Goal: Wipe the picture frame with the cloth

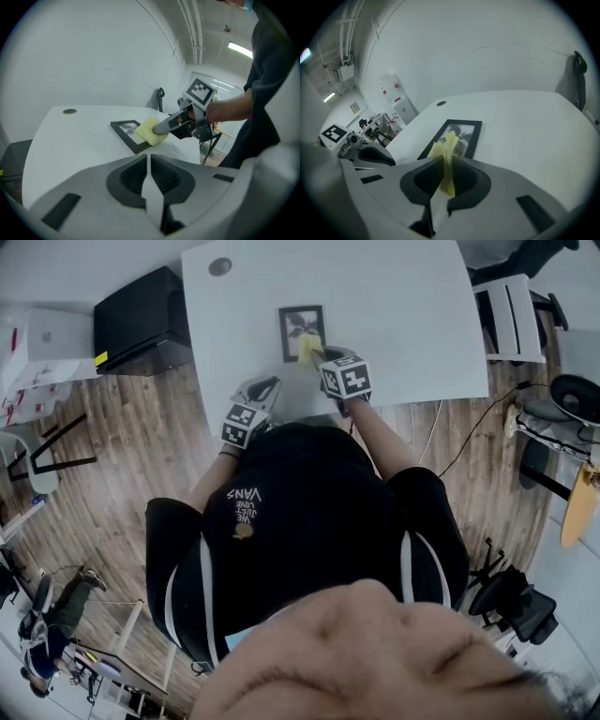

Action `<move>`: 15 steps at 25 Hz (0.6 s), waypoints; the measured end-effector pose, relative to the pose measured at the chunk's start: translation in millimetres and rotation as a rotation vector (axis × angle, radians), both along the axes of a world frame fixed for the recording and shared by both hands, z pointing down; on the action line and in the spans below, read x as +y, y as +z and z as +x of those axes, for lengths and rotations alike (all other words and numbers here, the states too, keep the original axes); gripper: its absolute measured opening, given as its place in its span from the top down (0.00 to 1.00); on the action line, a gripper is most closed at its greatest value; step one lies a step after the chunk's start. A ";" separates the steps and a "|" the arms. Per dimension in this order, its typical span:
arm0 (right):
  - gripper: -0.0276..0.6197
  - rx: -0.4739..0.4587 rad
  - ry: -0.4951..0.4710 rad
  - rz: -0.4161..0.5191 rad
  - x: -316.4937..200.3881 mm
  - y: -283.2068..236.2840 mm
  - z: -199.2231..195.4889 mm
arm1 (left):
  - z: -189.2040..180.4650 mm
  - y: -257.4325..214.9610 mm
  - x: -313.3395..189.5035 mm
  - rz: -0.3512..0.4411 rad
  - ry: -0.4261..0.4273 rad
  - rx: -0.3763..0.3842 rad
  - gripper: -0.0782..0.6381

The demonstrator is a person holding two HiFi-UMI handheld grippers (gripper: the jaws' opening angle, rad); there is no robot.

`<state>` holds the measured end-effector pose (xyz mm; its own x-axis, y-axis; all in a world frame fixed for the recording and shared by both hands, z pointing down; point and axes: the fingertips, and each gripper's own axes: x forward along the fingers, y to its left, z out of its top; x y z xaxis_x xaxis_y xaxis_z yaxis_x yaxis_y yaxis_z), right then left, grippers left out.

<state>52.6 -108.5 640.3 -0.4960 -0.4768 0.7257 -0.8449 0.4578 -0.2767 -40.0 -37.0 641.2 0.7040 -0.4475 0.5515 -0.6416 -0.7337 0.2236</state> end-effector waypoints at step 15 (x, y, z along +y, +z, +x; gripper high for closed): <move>0.89 0.044 0.100 0.004 9.9 2.3 57.0 | 15.7 1.0 0.5 0.002 0.056 -0.002 0.84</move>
<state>109.7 -98.6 642.6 -0.4135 -0.5250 0.7439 -0.8977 0.3718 -0.2366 -24.2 -36.6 642.2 0.7269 -0.4086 0.5520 -0.6000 -0.7689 0.2209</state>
